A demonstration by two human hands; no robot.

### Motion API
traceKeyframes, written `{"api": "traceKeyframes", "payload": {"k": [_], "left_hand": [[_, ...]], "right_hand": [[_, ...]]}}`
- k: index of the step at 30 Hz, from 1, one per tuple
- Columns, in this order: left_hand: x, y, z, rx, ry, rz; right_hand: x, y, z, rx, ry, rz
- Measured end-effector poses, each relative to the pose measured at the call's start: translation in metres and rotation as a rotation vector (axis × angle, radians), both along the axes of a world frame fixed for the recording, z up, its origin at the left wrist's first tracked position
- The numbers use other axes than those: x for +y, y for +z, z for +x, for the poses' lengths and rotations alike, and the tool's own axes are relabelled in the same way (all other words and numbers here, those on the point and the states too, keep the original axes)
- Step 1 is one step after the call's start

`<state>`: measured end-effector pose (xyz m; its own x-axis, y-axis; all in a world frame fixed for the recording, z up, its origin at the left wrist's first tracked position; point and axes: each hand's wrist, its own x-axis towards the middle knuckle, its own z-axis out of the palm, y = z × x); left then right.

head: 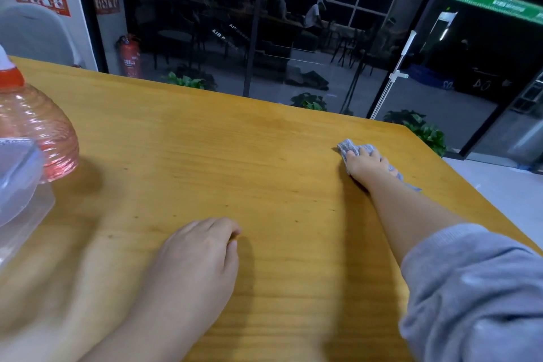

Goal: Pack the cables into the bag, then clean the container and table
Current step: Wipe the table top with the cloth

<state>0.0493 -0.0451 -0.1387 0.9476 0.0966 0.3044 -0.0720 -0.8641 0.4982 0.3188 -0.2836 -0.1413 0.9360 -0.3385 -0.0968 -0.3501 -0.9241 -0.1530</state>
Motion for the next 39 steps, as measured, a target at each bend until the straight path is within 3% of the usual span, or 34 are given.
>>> {"api": "traceKeyframes", "payload": {"k": [10,26,39], "left_hand": [[0.003,-0.011,0.011,-0.171,0.003,0.170],[0.001,-0.012,0.013,-0.117,0.027,0.180],[0.000,-0.007,0.014,-0.061,0.031,0.186]], "right_hand": [[0.035,0.005,0.029,-0.003,0.226,0.042],[0.113,0.006,0.052,0.001,0.436,0.217],[0.152,0.005,0.002,0.020,0.841,0.067]]}}
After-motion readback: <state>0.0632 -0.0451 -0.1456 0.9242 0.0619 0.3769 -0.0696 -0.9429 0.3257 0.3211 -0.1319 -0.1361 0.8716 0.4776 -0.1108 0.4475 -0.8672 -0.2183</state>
